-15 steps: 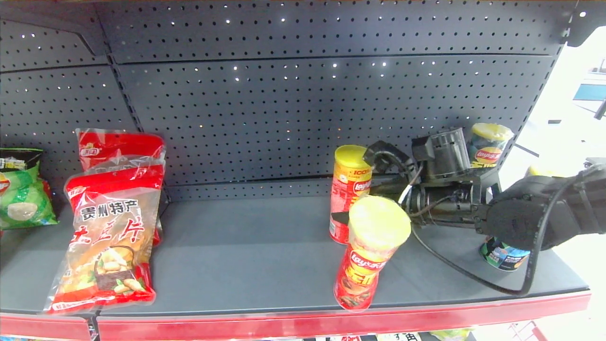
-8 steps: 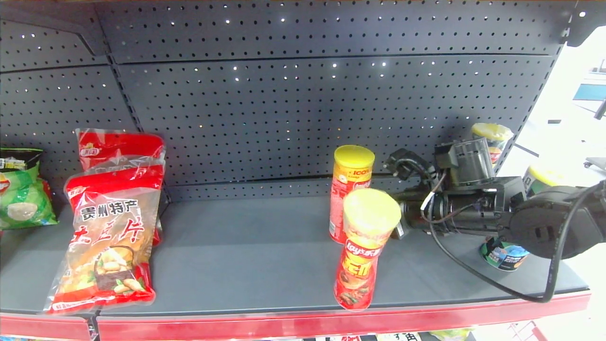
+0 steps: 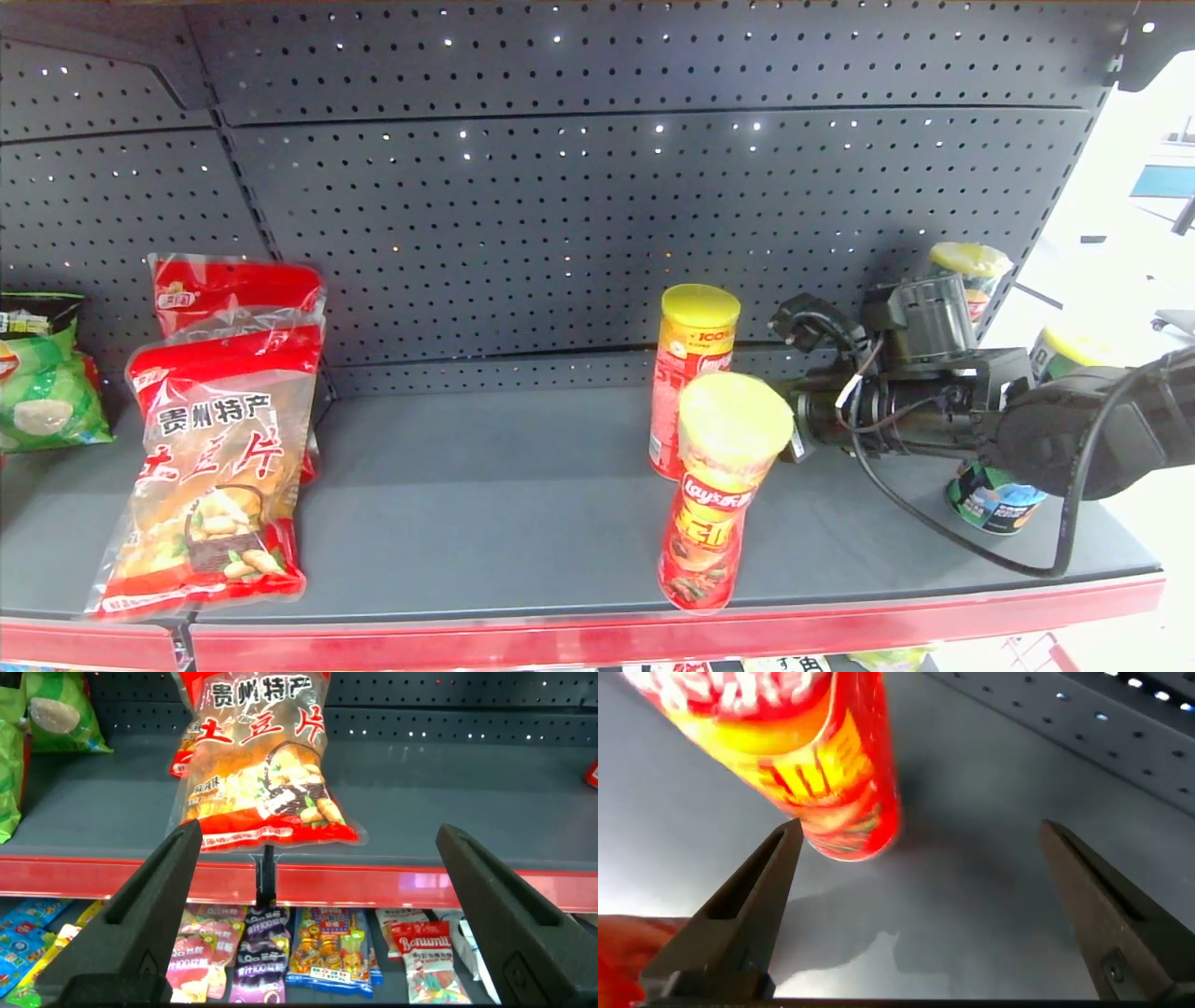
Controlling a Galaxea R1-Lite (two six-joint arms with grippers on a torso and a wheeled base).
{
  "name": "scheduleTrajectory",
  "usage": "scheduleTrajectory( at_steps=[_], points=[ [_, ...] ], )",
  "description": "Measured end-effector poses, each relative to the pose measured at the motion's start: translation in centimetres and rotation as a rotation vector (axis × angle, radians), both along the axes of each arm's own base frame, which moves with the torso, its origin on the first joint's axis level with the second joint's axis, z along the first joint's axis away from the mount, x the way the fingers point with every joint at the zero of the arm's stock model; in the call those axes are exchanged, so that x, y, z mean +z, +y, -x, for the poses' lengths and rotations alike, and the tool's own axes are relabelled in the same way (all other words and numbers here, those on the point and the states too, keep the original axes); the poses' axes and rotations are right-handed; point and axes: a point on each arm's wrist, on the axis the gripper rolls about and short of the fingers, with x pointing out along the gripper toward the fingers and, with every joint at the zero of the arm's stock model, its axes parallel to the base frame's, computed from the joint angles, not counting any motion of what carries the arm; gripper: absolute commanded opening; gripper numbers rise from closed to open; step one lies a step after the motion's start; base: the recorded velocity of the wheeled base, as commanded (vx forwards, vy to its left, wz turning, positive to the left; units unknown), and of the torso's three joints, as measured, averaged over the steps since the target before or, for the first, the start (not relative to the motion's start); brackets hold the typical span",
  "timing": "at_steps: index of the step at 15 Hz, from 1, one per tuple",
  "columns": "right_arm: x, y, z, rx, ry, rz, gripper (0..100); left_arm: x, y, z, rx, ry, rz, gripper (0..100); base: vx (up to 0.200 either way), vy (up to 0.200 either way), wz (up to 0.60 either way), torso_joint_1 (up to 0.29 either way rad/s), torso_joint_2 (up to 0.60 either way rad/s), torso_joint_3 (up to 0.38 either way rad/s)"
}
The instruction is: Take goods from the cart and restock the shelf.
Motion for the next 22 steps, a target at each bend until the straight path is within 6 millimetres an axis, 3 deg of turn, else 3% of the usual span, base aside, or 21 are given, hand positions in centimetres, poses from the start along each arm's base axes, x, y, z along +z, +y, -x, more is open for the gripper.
scheduleTrajectory(
  at_steps=[7,13,22],
  points=[
    [-0.4,-1.3,-0.9,-0.037,0.000,0.011,100,0.0,0.0,0.0,0.000,0.000,0.000,100,0.000,0.000,0.00,0.000,0.00,0.000],
    [-1.1,-1.1,-3.6,-0.034,-0.095,0.028,100,0.0,0.0,0.0,0.000,0.000,0.000,100,0.000,0.000,0.00,0.000,0.00,0.000],
    [-2.1,-0.3,-2.9,0.001,-0.026,0.048,100,0.0,0.0,0.0,0.000,0.000,0.000,100,0.000,0.000,0.00,0.000,0.00,0.000]
  ],
)
